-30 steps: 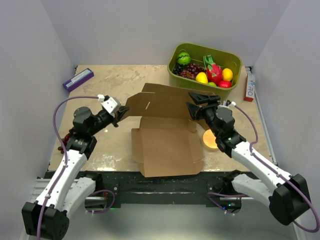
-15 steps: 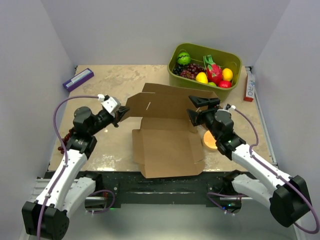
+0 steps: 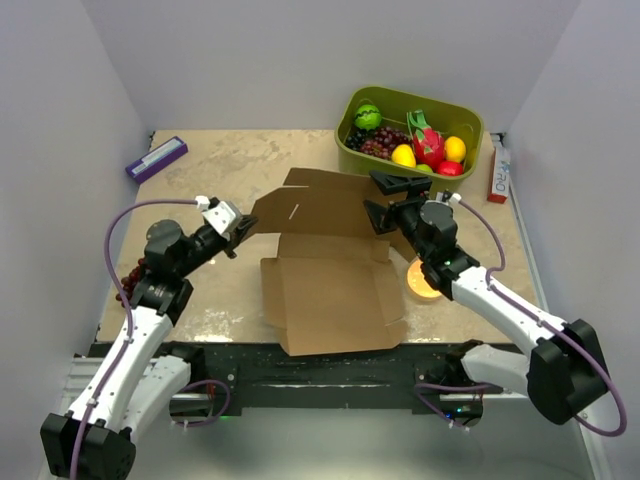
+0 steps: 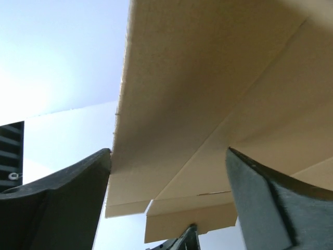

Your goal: Fold the paper box

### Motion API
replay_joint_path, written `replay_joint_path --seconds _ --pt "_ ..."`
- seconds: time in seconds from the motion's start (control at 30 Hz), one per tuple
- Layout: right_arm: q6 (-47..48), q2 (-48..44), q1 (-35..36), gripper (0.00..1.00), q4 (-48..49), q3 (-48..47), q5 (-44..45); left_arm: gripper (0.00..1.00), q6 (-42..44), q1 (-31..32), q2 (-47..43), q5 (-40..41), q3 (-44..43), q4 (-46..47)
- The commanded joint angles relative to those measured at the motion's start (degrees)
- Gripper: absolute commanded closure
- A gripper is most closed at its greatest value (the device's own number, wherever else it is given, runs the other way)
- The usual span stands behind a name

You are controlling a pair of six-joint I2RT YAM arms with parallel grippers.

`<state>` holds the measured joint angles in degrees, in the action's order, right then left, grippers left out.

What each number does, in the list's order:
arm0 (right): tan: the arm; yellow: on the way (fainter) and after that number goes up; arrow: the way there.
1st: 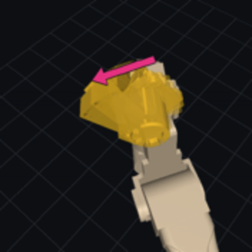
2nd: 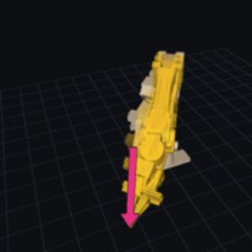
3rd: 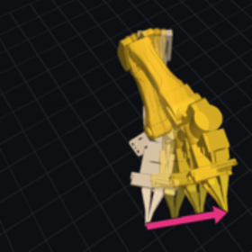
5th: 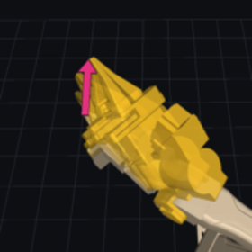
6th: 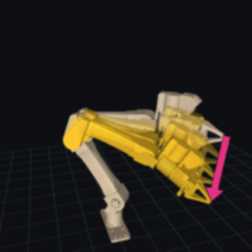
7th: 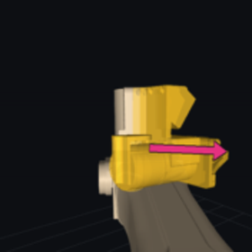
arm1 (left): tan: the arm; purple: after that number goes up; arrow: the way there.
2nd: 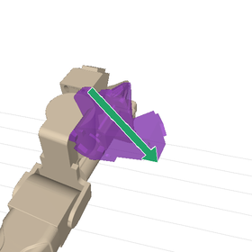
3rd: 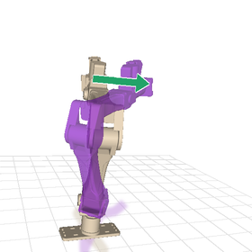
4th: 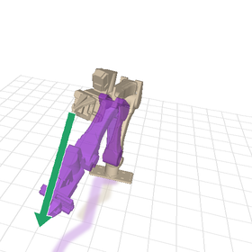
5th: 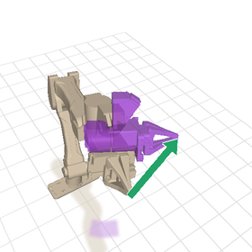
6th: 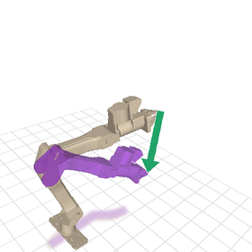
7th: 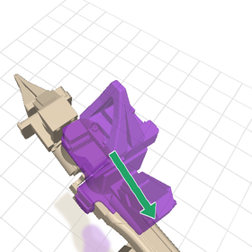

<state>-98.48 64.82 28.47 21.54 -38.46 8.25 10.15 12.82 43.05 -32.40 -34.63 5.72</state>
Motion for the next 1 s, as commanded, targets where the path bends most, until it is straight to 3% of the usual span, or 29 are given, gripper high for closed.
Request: replay_joint_path --seconds 0.0,0.47,0.77,0.97 --pt "-0.05 0.58 0.18 0.18 2.63 -3.2 -1.13 1.0 0.31 0.63 -0.77 0.06 -0.26 3.6" --pt "-0.75 -0.66 0.27 0.57 3.86 4.79 -1.22 1.0 -4.44 0.63 2.74 -2.14 -1.4 4.92" --pt "-1.11 -0.84 0.36 0.62 4.21 9.89 0.89 1.0 -5.05 0.63 3.98 -5.12 -1.41 5.71" --pt "-0.93 2.59 0.36 0.6 9.74 10.69 1.07 1.0 -4.7 0.63 4.15 -6.53 -1.05 6.06"
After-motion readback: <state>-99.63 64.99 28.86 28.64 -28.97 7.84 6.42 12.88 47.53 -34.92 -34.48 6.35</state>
